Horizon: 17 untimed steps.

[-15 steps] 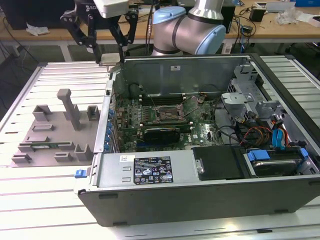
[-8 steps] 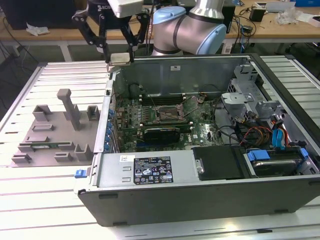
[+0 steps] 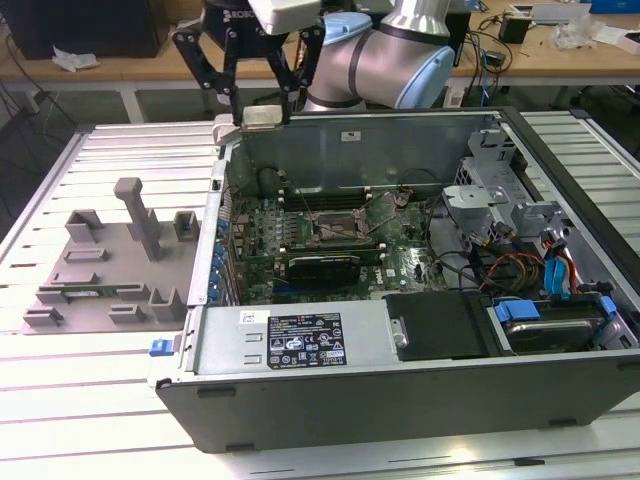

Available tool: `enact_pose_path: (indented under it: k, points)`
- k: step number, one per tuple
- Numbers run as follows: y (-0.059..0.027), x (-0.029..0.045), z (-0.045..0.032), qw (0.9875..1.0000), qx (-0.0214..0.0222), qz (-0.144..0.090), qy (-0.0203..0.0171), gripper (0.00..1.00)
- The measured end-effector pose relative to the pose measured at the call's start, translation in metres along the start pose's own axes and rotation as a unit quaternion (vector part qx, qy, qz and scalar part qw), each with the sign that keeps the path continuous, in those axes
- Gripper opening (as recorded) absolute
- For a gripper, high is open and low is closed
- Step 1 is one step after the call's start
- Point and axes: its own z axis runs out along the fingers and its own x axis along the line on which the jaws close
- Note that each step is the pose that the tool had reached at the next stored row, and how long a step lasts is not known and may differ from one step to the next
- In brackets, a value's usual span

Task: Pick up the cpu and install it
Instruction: 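Pick up the cpu and move it towards the insertion slot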

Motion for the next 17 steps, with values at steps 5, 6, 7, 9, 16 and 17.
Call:
enact_pose_path:
  k: [5,6,7,9,16,17]
  points:
    - [0.0006,-0.0201,0.0006,1.0,0.0,0.0,0.0,0.55]
    - [0.0007,-0.023,0.0007,1.0,0.0,0.0,0.0,0.55]
    - [0.0008,-0.027,0.0008,1.0,0.0,0.0,0.0,0.55]
    - [0.0012,-0.0384,0.0012,1.0,0.0,0.0,0.0,0.55]
    - [0.0015,-0.0484,0.0027,1.0,0.0001,0.0,0.0001,0.55]
    - [0.0016,-0.0507,0.004,1.0,-0.0001,0.0,0.0,0.55]
